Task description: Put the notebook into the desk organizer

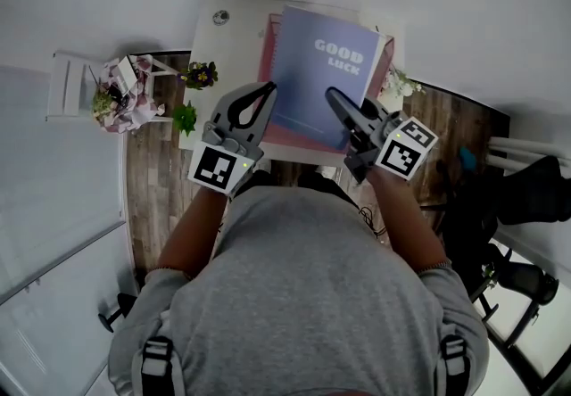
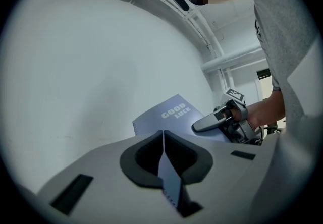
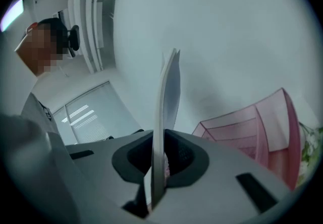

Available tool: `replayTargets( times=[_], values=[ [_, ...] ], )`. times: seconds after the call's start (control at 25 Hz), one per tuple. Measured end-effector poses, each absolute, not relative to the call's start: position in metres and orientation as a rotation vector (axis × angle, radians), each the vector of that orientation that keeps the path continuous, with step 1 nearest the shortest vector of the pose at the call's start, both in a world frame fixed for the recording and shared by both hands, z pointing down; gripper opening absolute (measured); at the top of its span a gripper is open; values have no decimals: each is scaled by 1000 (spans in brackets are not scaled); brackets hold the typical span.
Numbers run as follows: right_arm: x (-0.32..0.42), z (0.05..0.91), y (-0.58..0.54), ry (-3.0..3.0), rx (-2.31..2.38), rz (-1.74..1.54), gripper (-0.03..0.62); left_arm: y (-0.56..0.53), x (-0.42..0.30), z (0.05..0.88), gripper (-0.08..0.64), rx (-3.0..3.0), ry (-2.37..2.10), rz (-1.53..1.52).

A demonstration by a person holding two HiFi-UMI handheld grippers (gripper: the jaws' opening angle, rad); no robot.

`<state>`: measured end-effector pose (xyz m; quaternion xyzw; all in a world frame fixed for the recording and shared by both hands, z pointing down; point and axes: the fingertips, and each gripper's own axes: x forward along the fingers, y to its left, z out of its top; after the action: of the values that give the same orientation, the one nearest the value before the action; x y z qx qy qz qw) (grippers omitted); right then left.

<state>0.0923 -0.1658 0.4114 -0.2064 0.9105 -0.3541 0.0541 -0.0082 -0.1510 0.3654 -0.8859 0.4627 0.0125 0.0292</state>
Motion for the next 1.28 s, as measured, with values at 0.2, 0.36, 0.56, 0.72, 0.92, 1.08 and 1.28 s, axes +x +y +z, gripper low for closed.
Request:
replayTargets(
  times=[0.2, 0.36, 0.56, 0.72, 0.92, 1.08, 1.28],
  values=[
    [88, 423, -167, 2693, -602, -1238, 41, -150, -7, 371, 26, -2743, 1402, 28],
    [85, 434, -167, 2674, -603, -1326, 41, -149, -5, 376, 26, -2764, 1391, 24],
    [82, 449, -174, 2633, -616, -1434, 41, -149, -4, 378, 26, -2779, 1382, 30],
    [75, 463, -182, 2639, -597, -1492, 41, -153, -9, 379, 26, -2784, 1383, 34],
    [67, 475, -189, 2684, -604, -1539, 41, -156, -12, 379, 26, -2787, 1387, 34],
    [67, 492, -197, 2676, -656, -1614, 41, -160, -13, 379, 26, -2784, 1385, 34],
    [62, 500, -206, 2722, -727, -1654, 57, -165, -15, 380, 26, -2788, 1387, 41]
  ],
)
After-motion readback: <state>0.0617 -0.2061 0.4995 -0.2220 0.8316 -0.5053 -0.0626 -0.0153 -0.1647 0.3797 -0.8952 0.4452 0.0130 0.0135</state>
